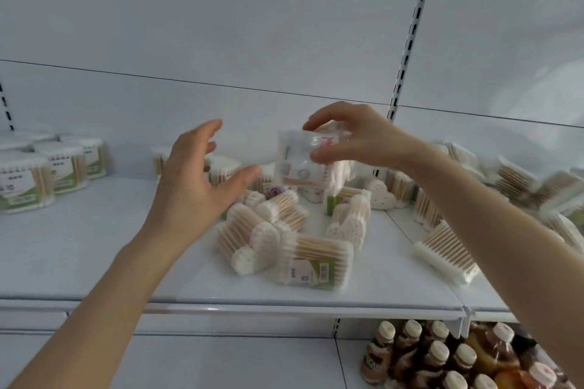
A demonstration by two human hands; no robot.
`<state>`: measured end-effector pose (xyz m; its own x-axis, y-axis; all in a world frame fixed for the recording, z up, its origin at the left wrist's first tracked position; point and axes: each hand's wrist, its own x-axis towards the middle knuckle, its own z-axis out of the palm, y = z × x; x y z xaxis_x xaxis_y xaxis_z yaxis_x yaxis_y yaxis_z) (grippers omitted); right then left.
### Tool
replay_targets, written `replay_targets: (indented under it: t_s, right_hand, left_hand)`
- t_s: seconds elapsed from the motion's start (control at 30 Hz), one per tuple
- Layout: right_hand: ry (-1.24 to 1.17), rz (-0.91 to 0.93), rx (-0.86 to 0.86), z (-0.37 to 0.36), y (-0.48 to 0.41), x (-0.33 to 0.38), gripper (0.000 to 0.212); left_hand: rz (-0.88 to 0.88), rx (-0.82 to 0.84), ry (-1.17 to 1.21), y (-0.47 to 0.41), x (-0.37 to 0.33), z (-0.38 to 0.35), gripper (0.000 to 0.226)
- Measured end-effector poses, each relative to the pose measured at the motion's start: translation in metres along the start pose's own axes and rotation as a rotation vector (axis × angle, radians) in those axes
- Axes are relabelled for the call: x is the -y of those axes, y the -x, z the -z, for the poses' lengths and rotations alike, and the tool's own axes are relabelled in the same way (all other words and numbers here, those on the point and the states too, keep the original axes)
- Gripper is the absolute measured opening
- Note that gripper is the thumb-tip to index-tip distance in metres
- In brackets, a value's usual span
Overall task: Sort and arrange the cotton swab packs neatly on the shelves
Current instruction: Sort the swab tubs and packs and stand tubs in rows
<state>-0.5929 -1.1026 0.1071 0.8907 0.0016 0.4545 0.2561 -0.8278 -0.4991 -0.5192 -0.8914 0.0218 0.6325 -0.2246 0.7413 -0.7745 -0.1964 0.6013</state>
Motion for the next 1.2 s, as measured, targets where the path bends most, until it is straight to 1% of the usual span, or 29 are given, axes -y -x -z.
replay_targets:
  t_s: [0.07, 0.1, 0.13, 0.2, 0.27, 0.3, 0.33, 0.37, 0.4, 0.43, 0.5, 0.63, 0.67, 0.73, 0.8, 0.87, 1.0, 1.1, 1.2]
  right_hand:
    - [-0.098, 0.07, 0.118, -0.014, -0.001, 0.02, 0.034]
    - [-0.162, 0.089, 0.162, -0.02, -0.002, 0.028, 0.036]
    - [-0.216, 0.099, 0.193, -0.025, -0.005, 0.032, 0.037]
    - [-0.283, 0.113, 0.22, -0.034, -0.013, 0.036, 0.04]
    - [-0.371, 0.102, 0.177, -0.04, -0.027, 0.03, 0.036]
    - [-0.406, 0.058, 0.11, -0.042, -0.035, 0.025, 0.03]
    - [-0.389, 0.001, 0.03, -0.044, -0.045, 0.019, 0.026]
    - [-0.302, -0.053, -0.041, -0.045, -0.054, 0.012, 0.024]
    - [-0.161, -0.096, -0.073, -0.048, -0.064, 0.004, 0.026]
    - [-0.018, -0.128, -0.057, -0.052, -0.073, -0.004, 0.03]
    - [0.168, -0.173, 0.063, -0.065, -0.089, -0.015, 0.036]
    - [0.36, -0.253, 0.342, -0.094, -0.113, -0.024, 0.055]
    - [0.387, -0.277, 0.395, -0.097, -0.118, -0.026, 0.057]
    - [0.343, -0.339, 0.471, -0.098, -0.123, -0.028, 0.055]
    - [0.27, -0.385, 0.508, -0.095, -0.124, -0.028, 0.053]
    - [0.241, -0.386, 0.505, -0.095, -0.124, -0.027, 0.049]
    - [0.176, -0.399, 0.511, -0.101, -0.128, -0.02, 0.034]
    - [0.148, -0.421, 0.539, -0.103, -0.13, -0.014, 0.035]
    - [0.148, -0.433, 0.575, -0.106, -0.131, -0.01, 0.037]
  left_hand:
    - [0.134, 0.061, 0.144, -0.006, 0.001, 0.004, 0.094]
    - [0.208, 0.097, 0.223, -0.008, 0.003, 0.006, 0.096]
    - [0.276, 0.139, 0.32, -0.009, 0.005, 0.01, 0.091]
    - [0.352, 0.192, 0.491, -0.01, 0.01, 0.018, 0.072]
    - [0.338, 0.145, 0.485, -0.009, 0.017, 0.025, 0.049]
    - [0.321, 0.092, 0.439, -0.009, 0.021, 0.028, 0.041]
    - [0.312, 0.029, 0.386, -0.008, 0.027, 0.032, 0.034]
    - [0.319, -0.037, 0.344, -0.008, 0.033, 0.037, 0.03]
    - [0.339, -0.096, 0.333, -0.007, 0.038, 0.042, 0.026]
    - [0.366, -0.149, 0.35, -0.006, 0.043, 0.048, 0.02]
    - [0.41, -0.232, 0.409, -0.003, 0.051, 0.059, 0.014]
    - [0.446, -0.305, 0.463, 0.002, 0.063, 0.072, 0.014]
    - [0.45, -0.31, 0.473, 0.003, 0.065, 0.074, 0.012]
    - [0.455, -0.314, 0.49, 0.005, 0.068, 0.076, 0.012]
    - [0.462, -0.33, 0.501, 0.006, 0.071, 0.078, 0.012]
    - [0.473, -0.359, 0.52, 0.006, 0.074, 0.078, 0.012]
    - [0.489, -0.411, 0.549, 0.007, 0.078, 0.078, 0.012]
    - [0.495, -0.433, 0.562, 0.007, 0.08, 0.079, 0.023]
    - [0.492, -0.455, 0.576, 0.007, 0.08, 0.08, 0.023]
